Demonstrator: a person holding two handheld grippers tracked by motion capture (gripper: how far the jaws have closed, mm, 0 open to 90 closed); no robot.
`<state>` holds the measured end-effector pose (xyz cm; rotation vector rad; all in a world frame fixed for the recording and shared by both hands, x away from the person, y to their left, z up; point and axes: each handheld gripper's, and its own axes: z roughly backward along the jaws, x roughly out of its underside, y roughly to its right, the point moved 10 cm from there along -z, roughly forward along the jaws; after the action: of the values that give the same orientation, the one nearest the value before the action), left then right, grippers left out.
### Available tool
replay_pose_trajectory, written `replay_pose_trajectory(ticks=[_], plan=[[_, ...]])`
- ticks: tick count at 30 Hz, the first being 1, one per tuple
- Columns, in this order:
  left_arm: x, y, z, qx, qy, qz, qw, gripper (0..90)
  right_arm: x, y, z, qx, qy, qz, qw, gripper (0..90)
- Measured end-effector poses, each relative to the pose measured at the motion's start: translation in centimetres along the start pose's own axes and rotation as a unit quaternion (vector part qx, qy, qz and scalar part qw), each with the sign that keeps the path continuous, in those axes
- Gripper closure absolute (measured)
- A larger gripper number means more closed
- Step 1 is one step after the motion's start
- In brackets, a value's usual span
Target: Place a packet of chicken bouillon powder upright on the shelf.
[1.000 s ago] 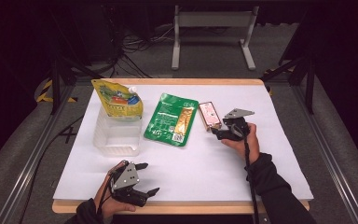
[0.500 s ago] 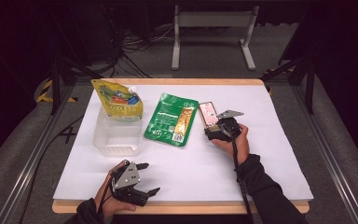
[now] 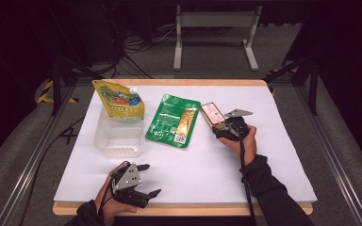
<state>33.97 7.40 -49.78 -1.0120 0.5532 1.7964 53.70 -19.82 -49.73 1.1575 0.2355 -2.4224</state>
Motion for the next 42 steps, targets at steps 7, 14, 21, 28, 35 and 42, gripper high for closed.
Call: replay_pose_trajectory(ticks=[7, 14, 21, 28, 35, 42], plan=[[-0.1, 0.0, 0.0, 0.001, 0.001, 0.000, 1.0000, 13.5, -1.3, 0.2, 2.4, -0.009, 0.032, 0.021, 0.9992, 32.7], [-0.1, 0.1, -0.1, 0.004, 0.000, -0.001, 1.0000, 13.5, -2.4, 0.1, 4.2, -0.017, 0.061, 0.030, 0.9975, 32.7], [-0.2, 0.1, -0.1, 0.005, 0.001, 0.000, 1.0000, 13.6, -2.9, 0.1, 5.1, -0.025, 0.076, 0.027, 0.9964, 32.8], [-0.2, 0.2, -0.1, 0.009, 0.001, -0.001, 1.0000, 13.6, -3.4, -0.1, 6.0, -0.033, 0.087, 0.031, 0.9951, 32.9], [-1.2, -0.1, -0.7, 0.003, 0.009, -0.006, 0.9999, 14.1, -3.5, -0.4, 6.1, -0.037, 0.090, 0.032, 0.9948, 32.9], [-2.4, -0.3, -2.2, 0.007, 0.009, -0.013, 0.9999, 14.9, -3.5, -0.4, 6.2, -0.041, 0.089, 0.037, 0.9945, 33.1]])
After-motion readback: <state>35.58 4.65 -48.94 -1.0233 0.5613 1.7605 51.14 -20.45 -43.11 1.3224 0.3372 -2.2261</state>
